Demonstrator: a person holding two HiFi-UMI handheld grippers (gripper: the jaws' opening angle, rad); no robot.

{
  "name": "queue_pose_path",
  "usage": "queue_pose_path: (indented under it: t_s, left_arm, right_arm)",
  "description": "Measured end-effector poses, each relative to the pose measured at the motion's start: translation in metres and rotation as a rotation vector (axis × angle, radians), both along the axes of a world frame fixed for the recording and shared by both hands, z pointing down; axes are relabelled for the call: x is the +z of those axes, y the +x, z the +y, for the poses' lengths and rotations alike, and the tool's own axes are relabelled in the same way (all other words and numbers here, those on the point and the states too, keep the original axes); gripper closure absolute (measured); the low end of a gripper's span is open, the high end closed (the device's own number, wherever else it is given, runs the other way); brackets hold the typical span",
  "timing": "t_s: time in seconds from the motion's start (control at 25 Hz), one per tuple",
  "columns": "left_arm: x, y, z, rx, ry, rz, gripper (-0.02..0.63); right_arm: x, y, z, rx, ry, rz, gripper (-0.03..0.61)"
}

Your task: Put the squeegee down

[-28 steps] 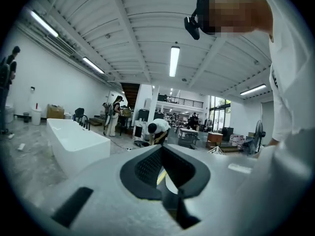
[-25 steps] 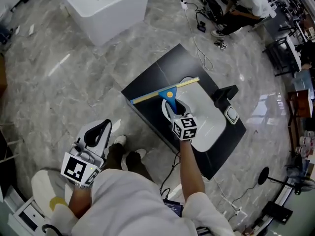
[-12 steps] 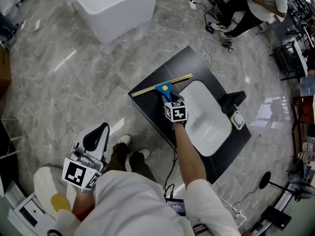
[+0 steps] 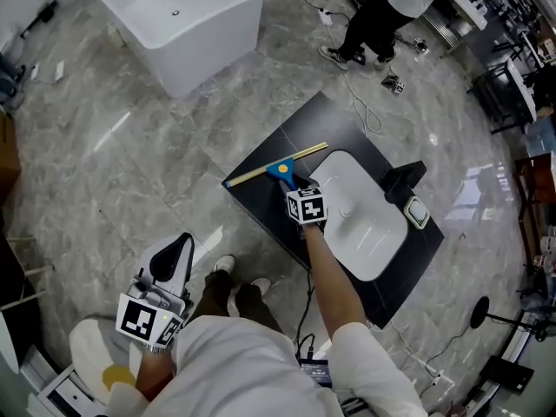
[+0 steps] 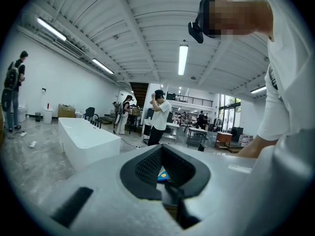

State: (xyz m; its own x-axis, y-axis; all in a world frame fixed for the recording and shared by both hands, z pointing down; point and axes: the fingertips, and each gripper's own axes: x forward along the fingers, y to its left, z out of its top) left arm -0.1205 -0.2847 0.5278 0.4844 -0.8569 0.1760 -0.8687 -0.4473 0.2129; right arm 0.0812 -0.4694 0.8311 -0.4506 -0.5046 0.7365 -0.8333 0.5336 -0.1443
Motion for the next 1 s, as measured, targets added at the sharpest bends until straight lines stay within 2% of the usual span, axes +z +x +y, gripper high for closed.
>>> queue_pose_path:
  t_s: [0.2, 0.36, 0.48, 0.76, 0.88, 1.0]
  left_arm:
    - [-0.005, 0.011, -0.001, 0.026, 0.018, 0.009, 0.611]
    - [-0.017, 0.024, -0.004, 0.075, 0.041, 0.016, 0.611]
    - [-0.033, 0.037, -0.011, 0.125, 0.082, 0.023, 0.611]
    - [-0.058, 0.091, -0.008, 0.273, 0.124, 0.077, 0.611]
    - [-0.065, 0.122, -0.003, 0.351, 0.137, 0.091, 0.611]
    - [-0.071, 0.153, 0.004, 0.428, 0.155, 0.092, 0.611]
  right_arm:
    - [-0.045, 0.011, 0.004, 0.054, 0.13, -0.077, 0.405]
    - [-0.102, 0.025, 0.046, 0.084, 0.243, -0.165, 0.416]
    - [-0.161, 0.052, 0.083, 0.134, 0.356, -0.208, 0.431]
    - [-0.271, 0.096, 0.178, 0.211, 0.545, -0.261, 0.439]
    - [-0.319, 0.101, 0.202, 0.251, 0.647, -0.316, 0.444]
    - [-0.364, 0.097, 0.224, 0.237, 0.748, -0.346, 0.484]
